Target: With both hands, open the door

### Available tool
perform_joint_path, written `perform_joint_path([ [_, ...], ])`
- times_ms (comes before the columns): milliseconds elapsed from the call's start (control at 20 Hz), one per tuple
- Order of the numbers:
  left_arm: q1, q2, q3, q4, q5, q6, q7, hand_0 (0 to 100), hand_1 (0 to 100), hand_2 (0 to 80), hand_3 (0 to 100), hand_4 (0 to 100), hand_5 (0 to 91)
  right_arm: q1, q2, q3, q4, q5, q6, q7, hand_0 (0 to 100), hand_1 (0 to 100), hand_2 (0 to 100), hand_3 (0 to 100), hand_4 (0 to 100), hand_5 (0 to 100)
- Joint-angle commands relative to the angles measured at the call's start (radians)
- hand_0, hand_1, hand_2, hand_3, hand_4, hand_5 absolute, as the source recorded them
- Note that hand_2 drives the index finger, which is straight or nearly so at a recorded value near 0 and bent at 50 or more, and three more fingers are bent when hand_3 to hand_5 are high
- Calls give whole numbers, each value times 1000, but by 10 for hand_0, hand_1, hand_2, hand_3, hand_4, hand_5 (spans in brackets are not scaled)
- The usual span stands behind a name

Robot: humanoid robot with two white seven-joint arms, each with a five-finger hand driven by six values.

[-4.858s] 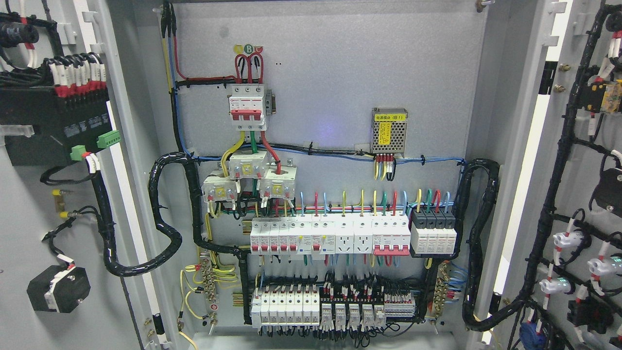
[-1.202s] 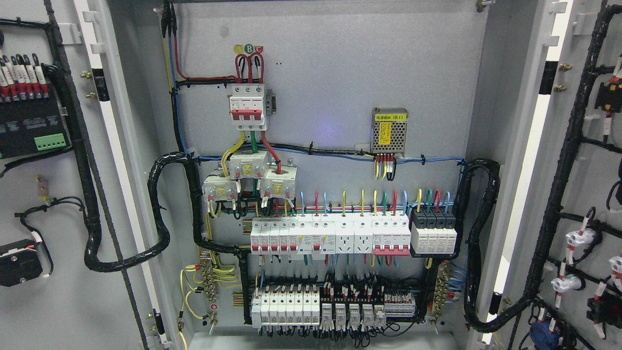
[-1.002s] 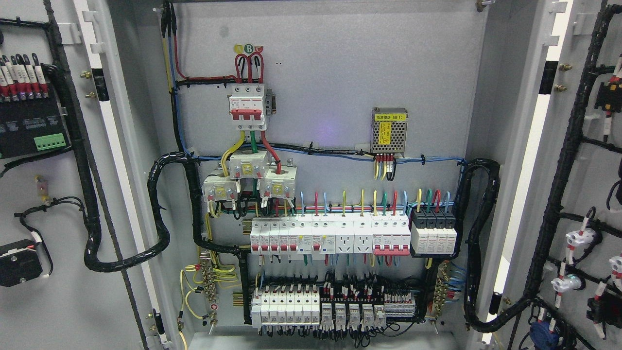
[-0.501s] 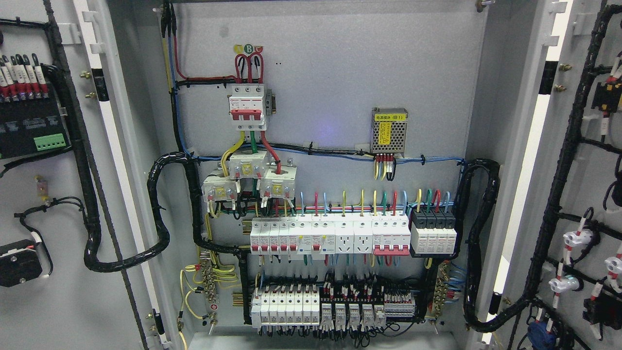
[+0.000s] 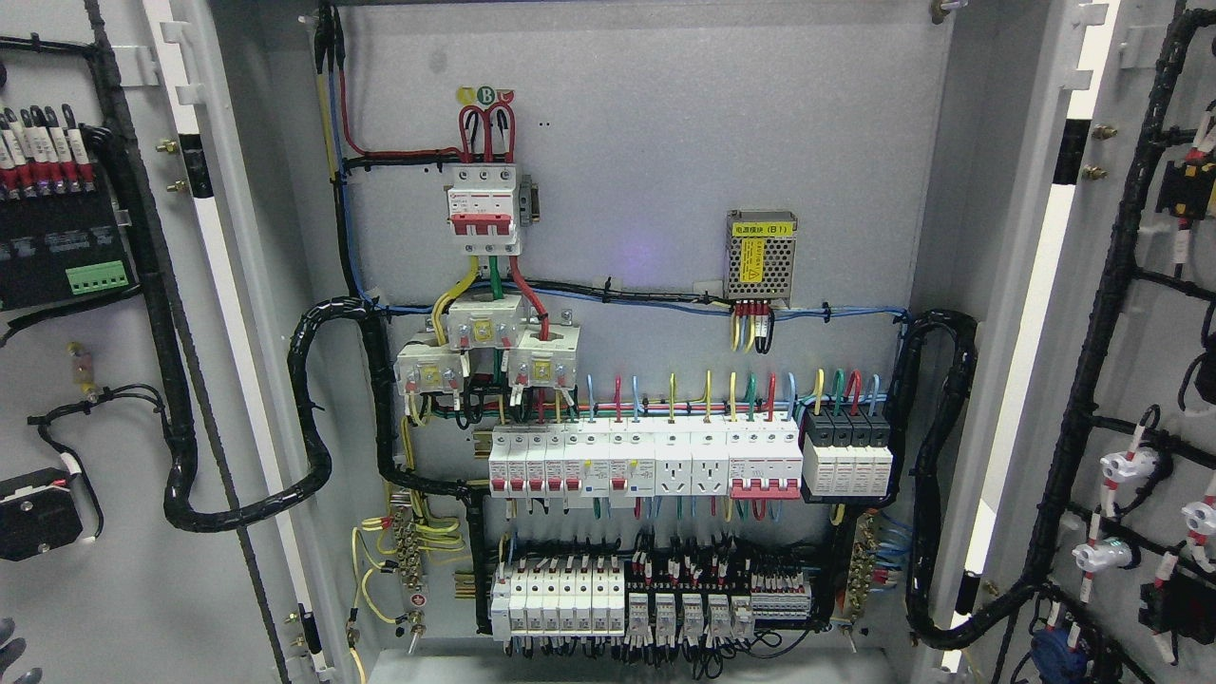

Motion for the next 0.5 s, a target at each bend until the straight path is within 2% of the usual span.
perform_joint_path([
  [0, 61, -18, -138, -132, -4, 12, 21, 0, 0, 0, 0, 0, 0, -11, -11, 291, 64, 81, -2, -1, 379, 0, 0, 0, 0, 0],
  [200, 101, -95, -195, -132, -39, 150, 21, 0, 0, 0, 0, 0, 0, -13, 21, 331, 116, 125, -1, -2, 380, 0, 0, 0, 0, 0],
  [351, 180, -181, -207, -128, -134, 258, 18, 0, 0, 0, 0, 0, 0, -1, 64, 351, 177, 197, -1, -2, 380, 0, 0, 0, 0, 0],
  [451, 231, -224, -225, -117, -195, 266, 16, 0, 0, 0, 0, 0, 0, 21, 98, 371, 208, 201, -1, -2, 380, 0, 0, 0, 0, 0],
])
